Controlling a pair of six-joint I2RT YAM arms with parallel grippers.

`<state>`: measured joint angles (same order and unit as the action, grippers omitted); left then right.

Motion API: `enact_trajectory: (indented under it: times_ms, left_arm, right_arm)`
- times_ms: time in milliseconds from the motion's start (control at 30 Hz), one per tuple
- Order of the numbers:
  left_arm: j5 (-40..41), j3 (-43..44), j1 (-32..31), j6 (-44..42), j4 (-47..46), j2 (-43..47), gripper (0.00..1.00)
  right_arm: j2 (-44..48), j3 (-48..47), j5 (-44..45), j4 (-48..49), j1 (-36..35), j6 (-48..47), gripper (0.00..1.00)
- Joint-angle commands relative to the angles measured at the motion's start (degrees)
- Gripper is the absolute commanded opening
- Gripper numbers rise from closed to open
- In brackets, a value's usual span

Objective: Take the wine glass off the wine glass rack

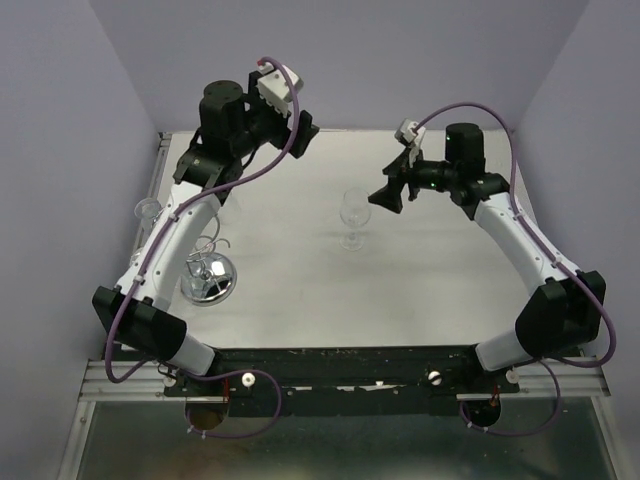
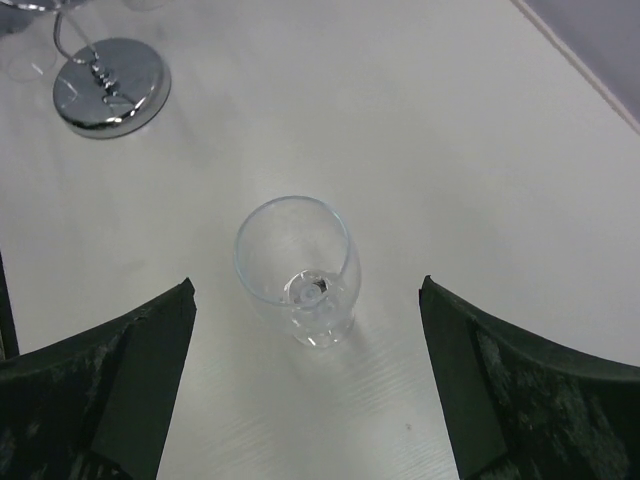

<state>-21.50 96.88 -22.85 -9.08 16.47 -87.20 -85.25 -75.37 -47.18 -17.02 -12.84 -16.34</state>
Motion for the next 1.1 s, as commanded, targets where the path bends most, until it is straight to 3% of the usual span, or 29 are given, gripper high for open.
enact_trajectory:
  times_ms: [0,333,700,900,1067]
  left_arm:
    - [2.07,-3.27,2.72,2.84,-1.35,2.82,0.99]
    - [3.39,-9.6,5.8,3.37,-2.85,7.66,0.98]
    - [2.51,-11.19,5.89,3.37,-3.46,8.54,0.99]
    - [1.98,-11.54,5.89,3.54,-3.46,8.8,0.98]
    - [1.99,-11.98,5.98,3.28,-3.37,8.89,0.98]
  right_arm:
    - [0.97,-1.88,3.14,-5.66,-4.29,-14.41,1.0]
    - [-8.52,-8.91,8.41,-12.25,-10.79,-16.79,1.0]
    - [-11.51,-8.56,16.24,-12.43,-14.49,-17.5,0.99]
    - [-13.01,-9.18,18.61,-12.43,-14.49,-14.95,0.92]
    - [-13.36,-10.32,19.93,-12.16,-14.49,-13.64,0.79]
